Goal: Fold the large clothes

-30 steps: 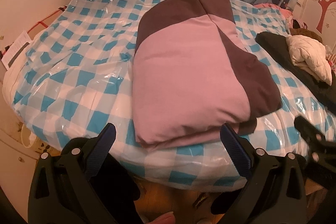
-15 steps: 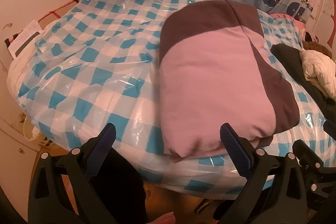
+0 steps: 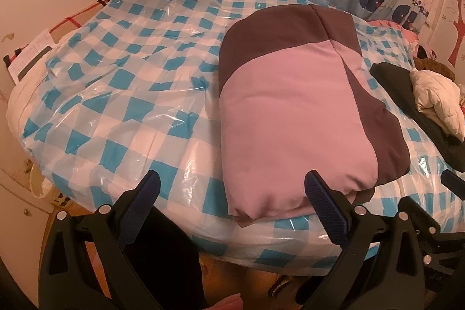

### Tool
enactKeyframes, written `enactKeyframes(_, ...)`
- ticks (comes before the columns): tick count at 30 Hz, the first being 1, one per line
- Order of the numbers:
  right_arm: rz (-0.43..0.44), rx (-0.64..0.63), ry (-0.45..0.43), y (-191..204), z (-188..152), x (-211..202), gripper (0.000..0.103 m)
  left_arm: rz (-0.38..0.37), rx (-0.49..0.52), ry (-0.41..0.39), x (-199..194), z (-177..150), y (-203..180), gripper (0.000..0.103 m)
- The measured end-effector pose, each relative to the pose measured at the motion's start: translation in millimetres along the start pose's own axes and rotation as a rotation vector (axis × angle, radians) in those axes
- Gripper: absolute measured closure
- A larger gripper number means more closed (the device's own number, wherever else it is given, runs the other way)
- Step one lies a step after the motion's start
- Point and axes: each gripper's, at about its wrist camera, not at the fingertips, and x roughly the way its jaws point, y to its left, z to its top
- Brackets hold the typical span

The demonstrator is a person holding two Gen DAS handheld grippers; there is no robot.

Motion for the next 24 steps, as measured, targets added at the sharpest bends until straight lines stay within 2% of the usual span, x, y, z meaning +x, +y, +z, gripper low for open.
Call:
enactKeyframes(11, -0.002, -0.004, 0.02, -1, -2, 2, 0.005, -0.041, 0.054, 0.009, -2, -4, -17, 0.007)
enactKeyframes(15, 0.007, -0.003, 0.052, -2, -2, 5, 0.005, -0.052, 0.062, 0.035, 0, -6, -19, 0.007)
enactKeyframes(20, -0.01, -0.031, 0.14, -1, -6, 19, 0.005, -0.075, 0.075, 0.104, 12, -12, -22, 0.007)
enactKeyframes(24, -0.011, -0.032, 0.173, -1, -12, 26, 0.005, -0.069, 0.092, 0.113, 14, -16, -27, 0.007)
